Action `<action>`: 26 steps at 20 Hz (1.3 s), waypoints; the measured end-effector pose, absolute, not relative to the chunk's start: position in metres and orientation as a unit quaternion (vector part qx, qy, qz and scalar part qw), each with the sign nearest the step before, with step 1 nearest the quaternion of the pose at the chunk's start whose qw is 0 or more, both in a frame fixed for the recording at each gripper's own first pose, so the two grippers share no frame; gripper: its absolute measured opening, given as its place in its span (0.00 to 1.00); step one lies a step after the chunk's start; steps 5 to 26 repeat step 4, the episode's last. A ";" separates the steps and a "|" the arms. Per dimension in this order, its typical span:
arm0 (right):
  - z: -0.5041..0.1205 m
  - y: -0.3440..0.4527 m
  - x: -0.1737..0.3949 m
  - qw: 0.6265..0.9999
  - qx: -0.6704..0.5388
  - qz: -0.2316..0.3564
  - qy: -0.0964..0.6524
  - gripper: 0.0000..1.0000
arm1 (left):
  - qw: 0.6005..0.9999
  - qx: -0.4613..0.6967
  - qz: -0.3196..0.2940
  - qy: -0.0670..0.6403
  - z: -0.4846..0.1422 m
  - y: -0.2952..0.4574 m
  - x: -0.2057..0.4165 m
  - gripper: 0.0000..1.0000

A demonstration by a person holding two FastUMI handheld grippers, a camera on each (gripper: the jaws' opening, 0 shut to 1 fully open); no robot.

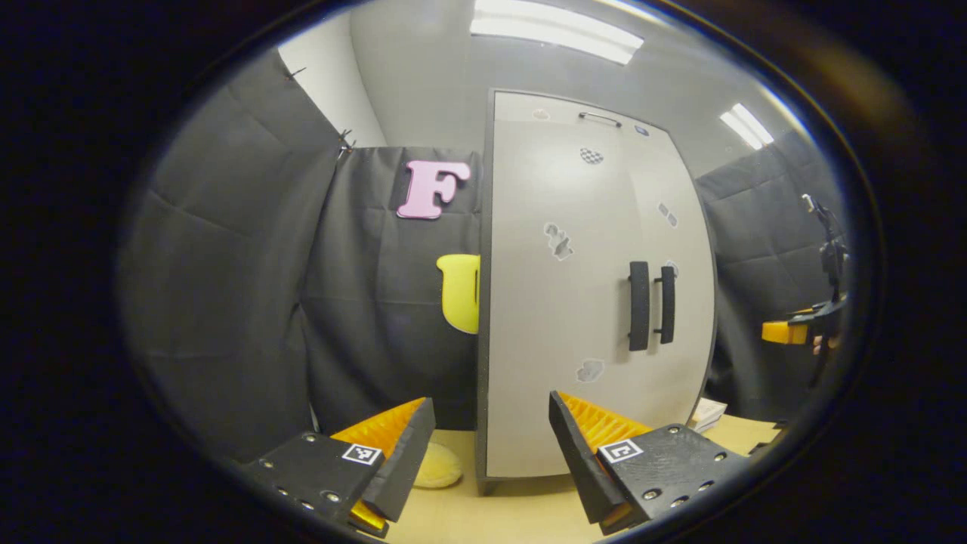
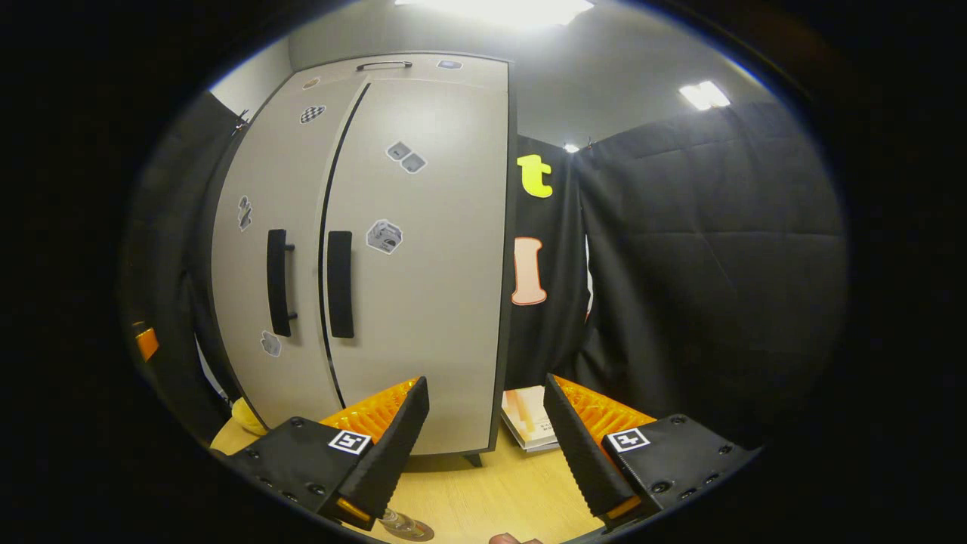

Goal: Grasp the bottle in the cabinet with the left hand and place it on the coaster, then close the right door with the right hand and the left door with the left hand.

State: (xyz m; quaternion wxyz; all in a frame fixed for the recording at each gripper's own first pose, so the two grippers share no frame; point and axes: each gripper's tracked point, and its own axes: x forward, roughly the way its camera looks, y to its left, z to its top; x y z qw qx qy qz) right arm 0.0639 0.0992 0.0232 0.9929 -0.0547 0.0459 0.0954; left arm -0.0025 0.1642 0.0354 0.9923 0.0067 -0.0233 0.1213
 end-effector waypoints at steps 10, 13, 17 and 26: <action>0.022 0.093 0.074 0.992 -0.055 0.100 0.049 0.97 | 0.990 0.011 0.141 -0.006 0.029 0.164 -0.009 0.94; 0.022 0.093 0.074 0.992 -0.055 0.100 0.049 0.97 | 0.990 0.011 0.141 -0.006 0.029 0.164 -0.009 0.94; 0.022 0.093 0.074 0.992 -0.055 0.100 0.049 0.97 | 0.990 0.011 0.141 -0.006 0.029 0.164 -0.009 0.94; 0.022 0.093 0.074 0.992 -0.055 0.100 0.049 0.97 | 0.990 0.011 0.141 -0.006 0.029 0.164 -0.009 0.94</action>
